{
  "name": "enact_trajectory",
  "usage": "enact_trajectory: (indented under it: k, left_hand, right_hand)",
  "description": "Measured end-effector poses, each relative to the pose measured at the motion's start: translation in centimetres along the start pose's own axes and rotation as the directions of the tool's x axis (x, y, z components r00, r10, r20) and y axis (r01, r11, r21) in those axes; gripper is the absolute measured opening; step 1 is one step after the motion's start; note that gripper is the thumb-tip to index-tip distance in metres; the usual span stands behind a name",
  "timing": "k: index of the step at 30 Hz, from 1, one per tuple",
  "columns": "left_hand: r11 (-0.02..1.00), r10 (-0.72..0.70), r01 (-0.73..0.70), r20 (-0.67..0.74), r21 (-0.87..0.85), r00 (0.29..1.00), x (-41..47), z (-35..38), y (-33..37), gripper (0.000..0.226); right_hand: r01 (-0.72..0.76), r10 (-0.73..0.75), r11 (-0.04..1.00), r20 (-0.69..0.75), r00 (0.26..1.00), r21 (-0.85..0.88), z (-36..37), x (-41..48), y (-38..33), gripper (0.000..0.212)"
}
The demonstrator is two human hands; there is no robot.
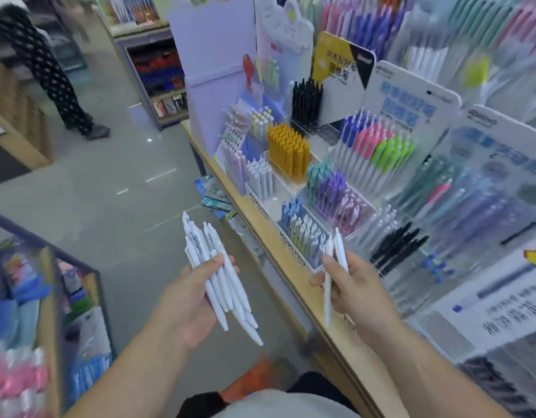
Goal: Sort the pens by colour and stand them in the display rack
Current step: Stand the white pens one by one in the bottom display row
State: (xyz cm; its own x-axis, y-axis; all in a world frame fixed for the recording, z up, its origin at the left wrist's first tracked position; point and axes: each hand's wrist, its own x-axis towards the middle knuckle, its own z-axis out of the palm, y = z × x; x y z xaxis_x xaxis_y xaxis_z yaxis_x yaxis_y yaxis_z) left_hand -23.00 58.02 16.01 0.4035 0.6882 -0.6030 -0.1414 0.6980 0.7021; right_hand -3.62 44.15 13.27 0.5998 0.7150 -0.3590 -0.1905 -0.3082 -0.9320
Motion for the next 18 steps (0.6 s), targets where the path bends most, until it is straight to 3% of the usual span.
enact_trajectory:
  k: [5,7,10,14,18]
  left_hand:
    - [1.0,0.006,-0.006,0.006,-0.022,1.0,6.5,0.3,5.2,0.011]
    - [1.0,-0.006,0.006,0.02,-0.018,1.0,9.4,0.2,6.9,0.02]
    - [0.999,-0.033,0.033,0.07,0.003,0.997,14.3,0.0,9.6,0.038]
    - [0.996,-0.085,0.078,0.179,0.045,0.98,21.1,-0.7,13.6,0.052]
    - [0.978,-0.19,0.155,0.297,0.14,0.936,27.0,-1.0,18.2,0.04]
  right_hand:
    - [0.09,-0.098,0.988,-0.063,0.993,-0.129,3.1,7.7,-3.2,0.018]
    - [0.126,-0.139,0.98,-0.078,0.987,-0.156,4.5,10.0,-4.4,0.003]
    - [0.137,-0.173,0.965,-0.145,0.974,-0.225,6.5,13.3,-5.7,0.014]
    - [0.106,-0.159,0.975,-0.279,0.947,-0.195,9.6,17.2,-7.2,0.014]
    - [0.064,-0.119,0.99,-0.485,0.866,-0.128,13.3,19.7,-8.0,0.012]
